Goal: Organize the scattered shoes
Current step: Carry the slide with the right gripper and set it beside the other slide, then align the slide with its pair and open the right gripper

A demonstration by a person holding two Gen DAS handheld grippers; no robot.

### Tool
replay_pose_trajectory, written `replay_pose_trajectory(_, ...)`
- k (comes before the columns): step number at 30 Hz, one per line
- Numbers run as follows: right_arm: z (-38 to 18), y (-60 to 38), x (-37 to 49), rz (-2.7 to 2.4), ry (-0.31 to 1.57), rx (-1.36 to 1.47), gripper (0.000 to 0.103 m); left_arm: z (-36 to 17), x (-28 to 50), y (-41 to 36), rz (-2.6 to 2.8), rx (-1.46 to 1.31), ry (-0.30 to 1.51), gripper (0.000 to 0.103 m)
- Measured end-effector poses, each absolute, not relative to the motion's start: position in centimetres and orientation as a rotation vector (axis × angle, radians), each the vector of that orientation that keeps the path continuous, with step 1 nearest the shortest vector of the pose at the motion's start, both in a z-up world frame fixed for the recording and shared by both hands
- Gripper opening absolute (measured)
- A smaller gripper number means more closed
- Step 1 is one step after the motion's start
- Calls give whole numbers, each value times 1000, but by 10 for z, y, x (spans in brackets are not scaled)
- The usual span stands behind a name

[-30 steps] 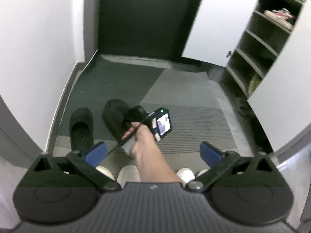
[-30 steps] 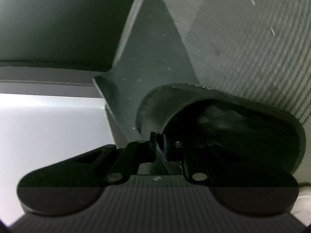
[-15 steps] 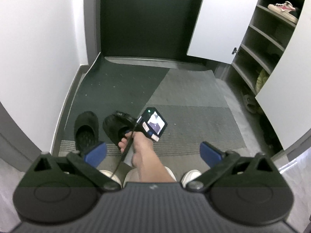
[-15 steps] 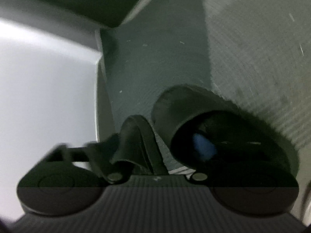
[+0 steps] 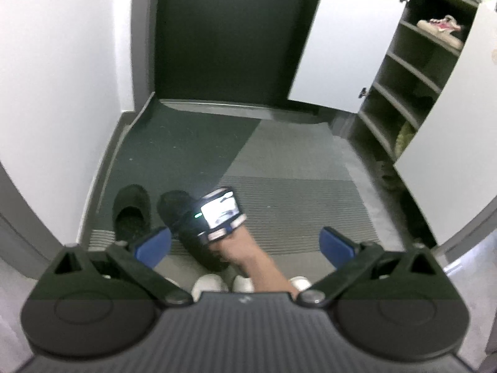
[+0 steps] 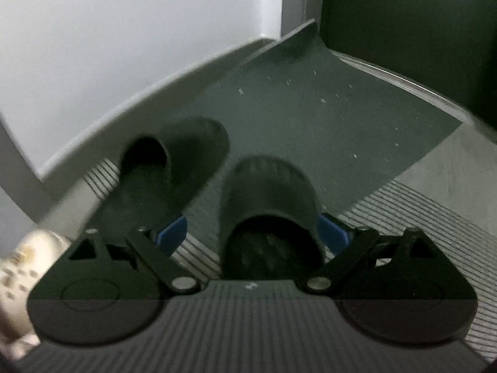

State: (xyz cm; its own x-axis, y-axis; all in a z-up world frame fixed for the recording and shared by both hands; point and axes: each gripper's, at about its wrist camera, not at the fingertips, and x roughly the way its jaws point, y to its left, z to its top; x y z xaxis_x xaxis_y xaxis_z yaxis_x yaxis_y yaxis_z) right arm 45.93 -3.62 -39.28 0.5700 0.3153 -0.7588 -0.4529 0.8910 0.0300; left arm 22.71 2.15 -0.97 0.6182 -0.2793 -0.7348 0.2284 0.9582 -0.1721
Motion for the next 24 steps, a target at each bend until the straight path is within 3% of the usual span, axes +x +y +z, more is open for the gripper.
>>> replay_pose_trajectory(10,-450,-32,470,290,1022,-109,92,-22,245,23,-279,-75,896,103)
replay_pose_trajectory(11,-455,-34,475,235,1049,-42,90,-23,248,24,-278,-86,906,103)
replay_pose_trajectory(12,-454,-34,478,208,1042,18,80,-24,250,25,-278,-94,913,103)
replay_pose_trajectory(13,-453,-34,481,195,1039,79,57,-24,252,26,-277,-93,910,103)
replay_pose_trajectory(15,-446,-26,486,150,990,146,47,-24,253,28,-277,-95,906,103)
replay_pose_trajectory(18,-436,-15,492,122,952,234,42,-25,255,31,-281,-100,905,103)
replay_pose_trajectory(21,-440,1,502,69,1061,269,42,-24,252,31,-289,-99,906,103)
replay_pose_trajectory(24,-437,-1,495,50,1049,296,39,-23,249,32,-296,-98,907,103)
